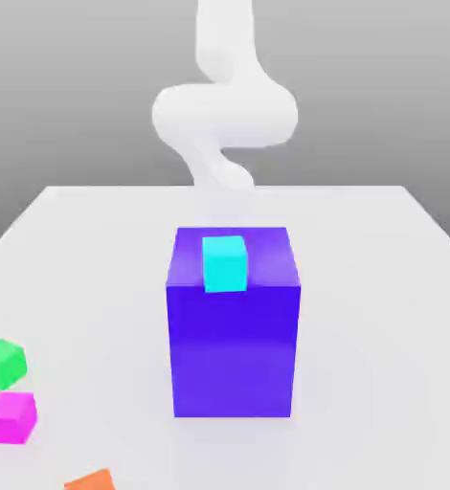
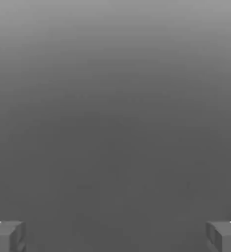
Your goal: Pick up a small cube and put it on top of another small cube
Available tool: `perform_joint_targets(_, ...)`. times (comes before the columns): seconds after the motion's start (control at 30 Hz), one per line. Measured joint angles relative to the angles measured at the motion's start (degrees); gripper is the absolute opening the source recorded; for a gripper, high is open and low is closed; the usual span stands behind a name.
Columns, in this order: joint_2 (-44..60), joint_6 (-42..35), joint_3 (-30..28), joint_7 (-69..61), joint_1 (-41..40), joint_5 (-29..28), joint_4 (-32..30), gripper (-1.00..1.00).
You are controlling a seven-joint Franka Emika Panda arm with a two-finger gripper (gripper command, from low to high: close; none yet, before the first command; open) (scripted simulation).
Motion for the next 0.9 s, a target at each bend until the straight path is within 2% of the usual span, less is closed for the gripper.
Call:
perform_joint_targets(0.3,19.19,6.65,2.41,21.38,-13.48,-5.75,-1.90,0.00)
perform_joint_targets(0.57,35.77,12.56,-0.57,38.44,-21.08,-8.56,-3.59,0.00)
perform_joint_targets(0.73,45.81,16.64,-2.35,46.02,-25.52,-5.98,-4.79,0.00)
perform_joint_targets(0.9,55.50,20.77,-3.37,50.15,-28.50,1.24,-5.96,0.00)
